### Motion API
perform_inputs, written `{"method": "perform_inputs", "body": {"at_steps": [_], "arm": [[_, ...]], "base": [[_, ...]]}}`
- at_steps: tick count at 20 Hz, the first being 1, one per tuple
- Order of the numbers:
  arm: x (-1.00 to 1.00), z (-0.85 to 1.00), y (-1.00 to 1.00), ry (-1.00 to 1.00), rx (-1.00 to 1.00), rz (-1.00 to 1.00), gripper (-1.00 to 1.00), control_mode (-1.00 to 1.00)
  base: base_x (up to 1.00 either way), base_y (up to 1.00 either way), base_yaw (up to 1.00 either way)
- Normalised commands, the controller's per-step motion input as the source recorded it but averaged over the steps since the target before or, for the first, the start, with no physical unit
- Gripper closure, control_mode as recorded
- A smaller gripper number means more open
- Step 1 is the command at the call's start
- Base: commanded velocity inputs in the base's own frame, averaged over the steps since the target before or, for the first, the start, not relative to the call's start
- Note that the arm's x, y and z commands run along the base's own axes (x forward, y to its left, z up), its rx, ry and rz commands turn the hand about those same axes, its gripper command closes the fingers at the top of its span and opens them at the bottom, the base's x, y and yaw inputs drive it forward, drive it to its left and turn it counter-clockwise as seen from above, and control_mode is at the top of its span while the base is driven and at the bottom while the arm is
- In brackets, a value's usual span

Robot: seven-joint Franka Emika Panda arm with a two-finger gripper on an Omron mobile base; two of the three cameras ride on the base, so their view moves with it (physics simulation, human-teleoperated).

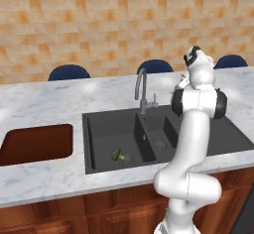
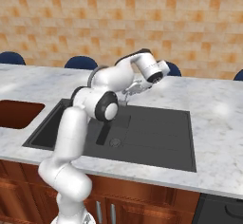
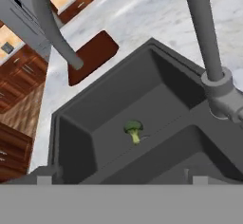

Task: Pick up all produce items and place them in the sink. Turn on the sink faucet to wash them. Then turn the sink off and put them in the tray.

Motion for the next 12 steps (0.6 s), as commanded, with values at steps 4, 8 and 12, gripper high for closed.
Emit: {"method": "perform_inputs", "body": {"at_steps": [4, 8, 12], "arm": [[-0.85, 0.12, 0.3, -0.05, 0.0, -0.05, -1.0, -1.0], [-0.79, 0.16, 0.35, -0.04, -0.01, -0.05, -1.0, -1.0], [-0.76, 0.21, 0.35, -0.02, -0.02, -0.06, -1.0, -1.0]], "base": [[0.0, 0.0, 0.0], [0.0, 0.0, 0.0], [0.0, 0.0, 0.0]]}}
